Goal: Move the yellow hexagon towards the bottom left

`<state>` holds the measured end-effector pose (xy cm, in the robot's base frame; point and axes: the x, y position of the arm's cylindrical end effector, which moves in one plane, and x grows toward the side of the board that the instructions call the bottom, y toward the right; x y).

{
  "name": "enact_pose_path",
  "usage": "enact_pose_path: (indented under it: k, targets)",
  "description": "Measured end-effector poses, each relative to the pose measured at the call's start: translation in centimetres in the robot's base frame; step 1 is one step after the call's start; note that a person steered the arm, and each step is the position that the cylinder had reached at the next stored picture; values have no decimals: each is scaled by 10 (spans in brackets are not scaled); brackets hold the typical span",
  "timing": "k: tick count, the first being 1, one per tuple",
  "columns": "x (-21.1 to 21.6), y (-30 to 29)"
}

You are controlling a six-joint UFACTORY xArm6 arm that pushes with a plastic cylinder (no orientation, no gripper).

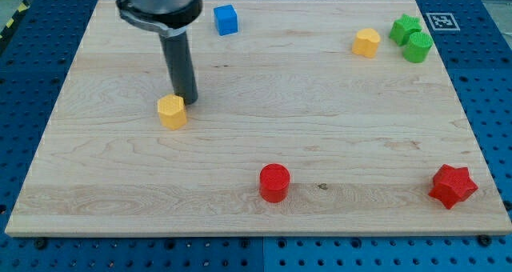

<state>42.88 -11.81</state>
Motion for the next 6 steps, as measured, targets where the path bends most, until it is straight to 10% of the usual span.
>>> enact_pose_path:
  k: [6]
  targets:
    - [129,6]
